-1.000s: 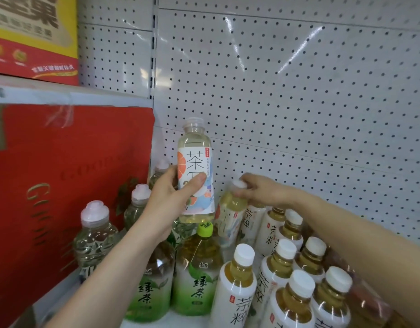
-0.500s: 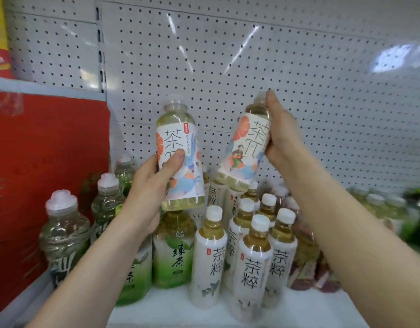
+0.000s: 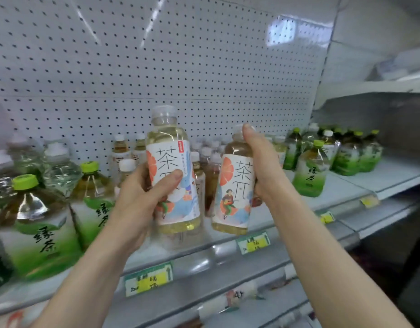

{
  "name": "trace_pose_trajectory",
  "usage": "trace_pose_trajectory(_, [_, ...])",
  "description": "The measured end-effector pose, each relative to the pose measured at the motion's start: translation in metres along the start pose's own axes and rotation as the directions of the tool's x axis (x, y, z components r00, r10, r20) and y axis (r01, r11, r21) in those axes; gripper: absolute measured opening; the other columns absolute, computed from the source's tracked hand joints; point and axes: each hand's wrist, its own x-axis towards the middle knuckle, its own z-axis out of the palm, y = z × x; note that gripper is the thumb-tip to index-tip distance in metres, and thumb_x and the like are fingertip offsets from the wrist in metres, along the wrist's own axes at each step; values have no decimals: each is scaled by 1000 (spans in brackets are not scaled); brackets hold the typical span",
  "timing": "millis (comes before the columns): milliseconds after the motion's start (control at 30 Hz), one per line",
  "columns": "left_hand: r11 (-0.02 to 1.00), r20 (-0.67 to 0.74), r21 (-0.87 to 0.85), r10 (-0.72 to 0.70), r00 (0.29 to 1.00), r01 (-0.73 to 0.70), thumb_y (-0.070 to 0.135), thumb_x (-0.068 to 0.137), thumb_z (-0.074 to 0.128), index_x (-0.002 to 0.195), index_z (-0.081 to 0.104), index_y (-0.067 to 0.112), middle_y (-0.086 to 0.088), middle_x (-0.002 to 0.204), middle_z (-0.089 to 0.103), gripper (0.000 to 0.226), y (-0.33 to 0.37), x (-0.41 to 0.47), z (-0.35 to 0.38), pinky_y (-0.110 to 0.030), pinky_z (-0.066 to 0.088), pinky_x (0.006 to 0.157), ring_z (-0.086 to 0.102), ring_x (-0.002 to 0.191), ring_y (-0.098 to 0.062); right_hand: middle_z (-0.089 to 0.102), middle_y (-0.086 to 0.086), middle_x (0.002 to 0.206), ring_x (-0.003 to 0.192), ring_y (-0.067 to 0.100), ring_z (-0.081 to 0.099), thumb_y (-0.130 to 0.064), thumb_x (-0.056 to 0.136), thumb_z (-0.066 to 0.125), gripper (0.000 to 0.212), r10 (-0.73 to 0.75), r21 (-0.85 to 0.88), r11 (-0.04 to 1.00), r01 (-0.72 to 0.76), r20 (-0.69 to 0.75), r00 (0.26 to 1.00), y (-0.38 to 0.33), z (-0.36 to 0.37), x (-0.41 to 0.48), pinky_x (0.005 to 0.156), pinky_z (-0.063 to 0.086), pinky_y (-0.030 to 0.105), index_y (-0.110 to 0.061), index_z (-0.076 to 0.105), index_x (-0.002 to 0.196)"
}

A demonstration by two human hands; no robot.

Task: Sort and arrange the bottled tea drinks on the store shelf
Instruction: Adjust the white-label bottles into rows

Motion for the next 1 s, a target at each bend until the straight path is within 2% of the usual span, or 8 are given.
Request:
trace_pose_trajectory(167, [999, 34, -1, -48, 998, 48, 36, 62, 88, 108, 69, 27, 0, 107, 76, 50, -42, -4, 63, -28, 60, 68, 74, 94, -20, 72, 13, 106, 91, 22, 69, -43, 97, 58, 44, -42, -58, 998, 36, -91, 995, 15, -89, -10, 80, 55, 37, -5, 66, 116])
trace_pose_trajectory(233, [999, 22, 7, -54, 998, 54, 41, 57, 83, 105, 69, 29, 2, 105, 76, 51, -60, -3, 94, -31, 61, 68, 74, 93, -19, 74, 12, 101, 87, 19, 71, -41, 98, 57, 44, -80, -98, 993, 73, -71, 994, 13, -128, -9, 75, 57, 33, 0, 65, 114])
trace_pose_trajectory(400, [997, -38, 10, -77, 996, 78, 43, 52, 82, 112, 65, 24, 1, 107, 76, 65, -102, 4, 178, -28, 58, 71, 73, 96, -19, 73, -1, 95, 92, 17, 71, -37, 98, 59, 25, -141, -239, 962, 132, -21, 990, 7, -226, 16, 78, 57, 33, -13, 63, 101])
trace_pose_trajectory(533, [995, -93, 65, -67, 993, 73, 42, 50, 84, 117, 62, 20, 2, 107, 76, 73, -130, 7, 233, -30, 57, 73, 73, 96, -17, 67, -24, 76, 73, -6, 64, -36, 98, 59, 16, -173, -296, 938, 179, 49, 984, 13, -273, 49, 64, 48, 11, -19, 60, 96])
trace_pose_trajectory(667, [987, -104, 126, -90, 990, 103, 26, 58, 91, 118, 61, 19, 0, 107, 75, 67, -147, 11, 258, -29, 59, 73, 71, 98, -18, 71, -8, 104, 95, 7, 67, -41, 94, 64, 27, -137, -383, 905, 183, 146, 980, 28, -275, 89, 79, 50, 24, -19, 62, 109])
trace_pose_trajectory(767, [984, -127, 145, -86, 988, 104, 25, 56, 92, 118, 61, 17, 0, 106, 75, 70, -156, 23, 264, -27, 59, 71, 72, 97, -17, 65, -10, 106, 95, 5, 62, -39, 89, 69, 35, -111, -564, 788, 246, 264, 958, 35, -263, 123, 77, 48, 23, -20, 60, 116])
trace_pose_trajectory(867, [982, -127, 161, -82, 988, 102, 32, 55, 86, 120, 60, 23, 5, 108, 75, 71, -163, 38, 266, -26, 59, 72, 72, 97, -12, 60, -10, 92, 82, 11, 59, -30, 89, 71, 17, -84, -759, 578, 300, 311, 947, 40, -253, 161, 67, 49, 24, -20, 60, 99])
trace_pose_trajectory(1000, [973, -114, 212, -72, 991, 95, 45, 53, 89, 121, 57, 30, 10, 111, 74, 77, -172, 60, 266, -28, 59, 78, 71, 99, -8, 64, 3, 120, 101, 21, 59, -31, 94, 65, 30, 26, -856, 406, 320, 361, 932, 50, -235, 204, 83, 50, 35, -20, 57, 121])
